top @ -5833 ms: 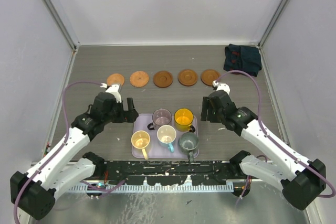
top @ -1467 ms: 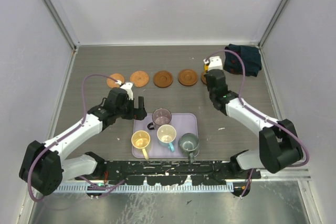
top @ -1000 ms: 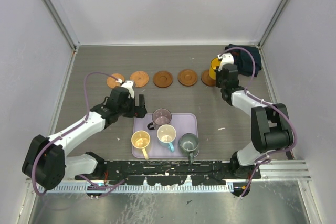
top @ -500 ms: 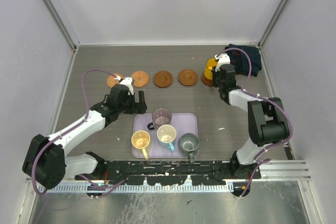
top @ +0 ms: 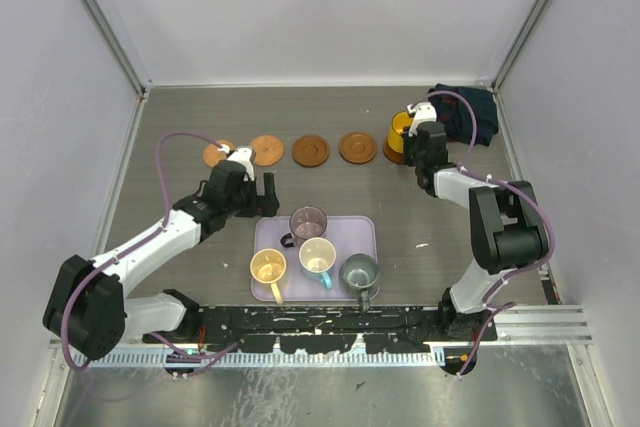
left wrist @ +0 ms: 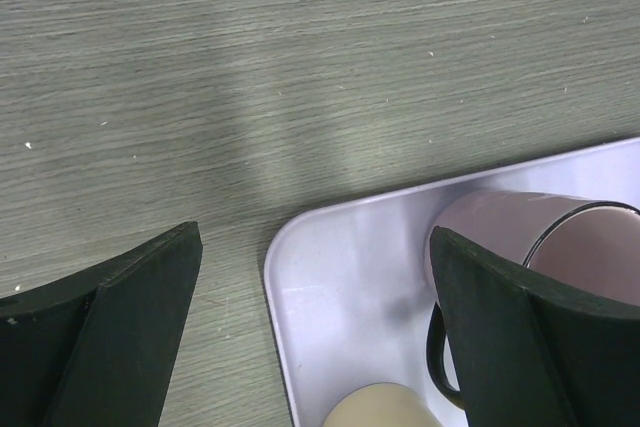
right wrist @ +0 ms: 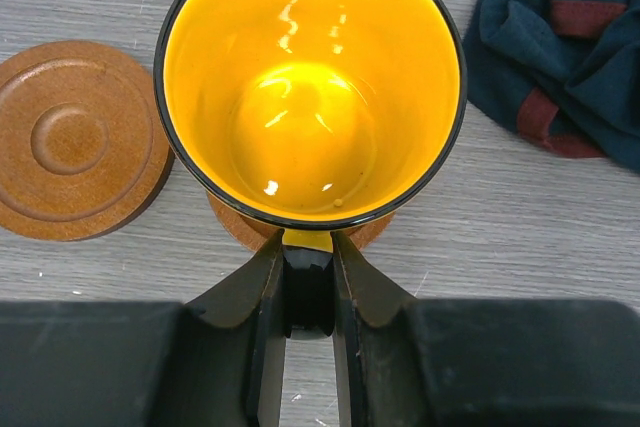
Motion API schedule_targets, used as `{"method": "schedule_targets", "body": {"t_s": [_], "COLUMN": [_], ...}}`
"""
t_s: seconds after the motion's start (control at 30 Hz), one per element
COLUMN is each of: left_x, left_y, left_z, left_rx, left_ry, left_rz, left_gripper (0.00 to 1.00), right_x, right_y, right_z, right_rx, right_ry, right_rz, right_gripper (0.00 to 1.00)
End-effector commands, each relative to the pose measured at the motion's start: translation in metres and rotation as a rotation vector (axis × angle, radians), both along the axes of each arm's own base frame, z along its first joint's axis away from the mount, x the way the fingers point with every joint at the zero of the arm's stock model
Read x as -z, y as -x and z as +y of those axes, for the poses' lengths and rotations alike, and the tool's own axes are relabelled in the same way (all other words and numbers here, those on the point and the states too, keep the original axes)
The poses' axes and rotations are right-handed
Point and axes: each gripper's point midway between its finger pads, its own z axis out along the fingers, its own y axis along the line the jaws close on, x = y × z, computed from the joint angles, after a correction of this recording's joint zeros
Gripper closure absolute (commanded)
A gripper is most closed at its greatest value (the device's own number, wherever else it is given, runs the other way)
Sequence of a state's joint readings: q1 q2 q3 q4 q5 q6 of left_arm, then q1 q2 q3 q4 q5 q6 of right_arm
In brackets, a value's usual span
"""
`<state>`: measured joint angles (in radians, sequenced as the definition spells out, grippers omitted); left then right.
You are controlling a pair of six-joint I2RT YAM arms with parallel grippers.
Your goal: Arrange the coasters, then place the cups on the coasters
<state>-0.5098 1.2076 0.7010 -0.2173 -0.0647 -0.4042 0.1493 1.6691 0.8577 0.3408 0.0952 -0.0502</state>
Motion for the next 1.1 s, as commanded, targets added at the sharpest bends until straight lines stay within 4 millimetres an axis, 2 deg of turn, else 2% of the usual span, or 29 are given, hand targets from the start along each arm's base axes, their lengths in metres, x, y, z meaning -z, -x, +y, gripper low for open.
{"method": "schedule_targets", "body": {"t_s": [0.0, 1.07], "left_x": [-0.020, -0.016], "left_y": [-0.015, -0.013], "left_z": [-0.007, -0.005], "left_rx": [-0.007, -0.009], "left_ry": [0.027, 0.019], "left_rz": [-0.068, -0.057], "left_gripper": [0.02, 0.02], "right_x": [-0.056, -0.037], "right_y": [-0.033, -0.029], "right_z": [0.006, 0.001], "right_rx": [0.002, 0.037], "right_ry": [-0.031, -0.032], "right_rz": [-0.183, -0.129], "right_gripper": [0.99, 0.99]}}
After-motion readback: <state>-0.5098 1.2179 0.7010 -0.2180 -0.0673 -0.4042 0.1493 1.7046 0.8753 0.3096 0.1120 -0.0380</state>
